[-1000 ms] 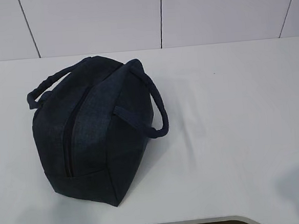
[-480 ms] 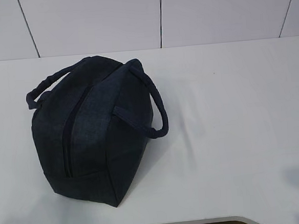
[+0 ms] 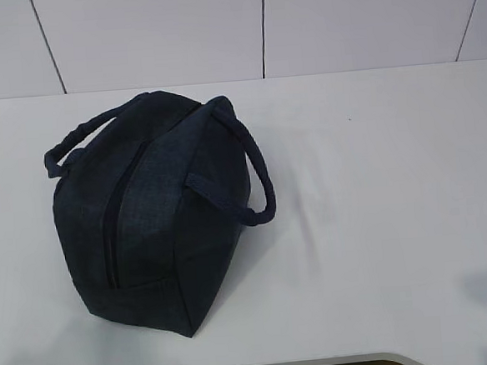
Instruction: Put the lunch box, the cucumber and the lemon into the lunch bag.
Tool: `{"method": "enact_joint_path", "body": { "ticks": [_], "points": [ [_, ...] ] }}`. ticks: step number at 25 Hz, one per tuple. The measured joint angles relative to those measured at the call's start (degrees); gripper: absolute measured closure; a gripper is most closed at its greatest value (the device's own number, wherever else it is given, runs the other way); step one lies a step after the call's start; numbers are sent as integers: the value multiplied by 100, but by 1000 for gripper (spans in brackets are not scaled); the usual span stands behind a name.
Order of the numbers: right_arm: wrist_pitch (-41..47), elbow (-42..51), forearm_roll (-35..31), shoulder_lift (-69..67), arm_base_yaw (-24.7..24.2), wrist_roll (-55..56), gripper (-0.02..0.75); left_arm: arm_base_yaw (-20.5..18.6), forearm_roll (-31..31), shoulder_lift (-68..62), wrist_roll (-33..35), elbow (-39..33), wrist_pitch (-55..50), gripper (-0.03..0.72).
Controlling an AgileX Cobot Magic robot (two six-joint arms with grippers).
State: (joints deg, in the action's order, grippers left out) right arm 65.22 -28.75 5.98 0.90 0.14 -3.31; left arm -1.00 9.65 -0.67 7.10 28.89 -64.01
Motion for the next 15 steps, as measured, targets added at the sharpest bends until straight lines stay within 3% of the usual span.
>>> {"method": "enact_joint_path", "body": {
  "ticks": [15],
  "points": [
    [0,0,0,0,0,0,372,0,0,0,0,0,0,463]
  ]
}}
